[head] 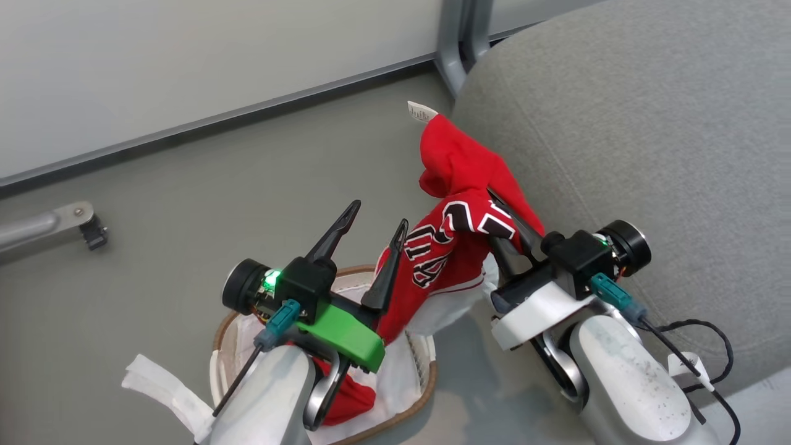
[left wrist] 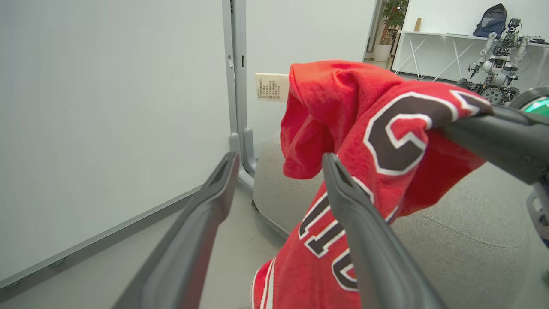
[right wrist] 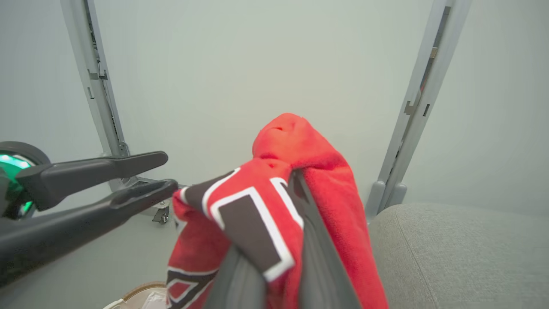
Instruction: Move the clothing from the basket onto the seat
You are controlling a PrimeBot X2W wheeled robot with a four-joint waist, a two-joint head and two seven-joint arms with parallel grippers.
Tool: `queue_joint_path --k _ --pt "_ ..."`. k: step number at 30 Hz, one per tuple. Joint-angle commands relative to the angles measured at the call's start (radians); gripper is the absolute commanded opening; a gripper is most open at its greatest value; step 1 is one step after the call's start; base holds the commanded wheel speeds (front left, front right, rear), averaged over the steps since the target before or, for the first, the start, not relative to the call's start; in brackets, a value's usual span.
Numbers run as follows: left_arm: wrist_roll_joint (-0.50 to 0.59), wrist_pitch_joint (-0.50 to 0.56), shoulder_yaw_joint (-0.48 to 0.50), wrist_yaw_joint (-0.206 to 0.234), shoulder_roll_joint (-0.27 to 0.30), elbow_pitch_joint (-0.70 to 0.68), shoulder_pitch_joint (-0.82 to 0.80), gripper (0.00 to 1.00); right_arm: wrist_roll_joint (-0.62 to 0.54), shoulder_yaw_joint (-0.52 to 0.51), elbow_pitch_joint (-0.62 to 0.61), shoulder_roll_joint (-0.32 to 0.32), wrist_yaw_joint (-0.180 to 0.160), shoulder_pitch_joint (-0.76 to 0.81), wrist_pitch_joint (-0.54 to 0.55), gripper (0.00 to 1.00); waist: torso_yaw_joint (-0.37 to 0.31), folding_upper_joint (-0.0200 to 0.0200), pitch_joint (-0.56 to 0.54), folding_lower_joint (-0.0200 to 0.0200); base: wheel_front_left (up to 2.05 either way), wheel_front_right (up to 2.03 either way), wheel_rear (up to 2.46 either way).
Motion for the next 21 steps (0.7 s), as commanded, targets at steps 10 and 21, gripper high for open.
queue_joint_path --k 10,21 --pt "0.003 0.0 -0.012 -0.005 0.009 0.01 0.024 1.0 0.033 -0.02 -0.035 -0.002 -0.001 0.031 -0.002 0.0 -0.221 -0.0001 0.002 0.0 0.0 0.0 0.0" --pt "-0.004 0.0 -0.038 -0.005 0.015 0.031 -0.004 1.0 0.015 -0.085 -0.047 -0.002 -0.001 0.018 -0.002 0.0 -0.29 -0.0001 0.041 0.0 0.0 0.0 0.0"
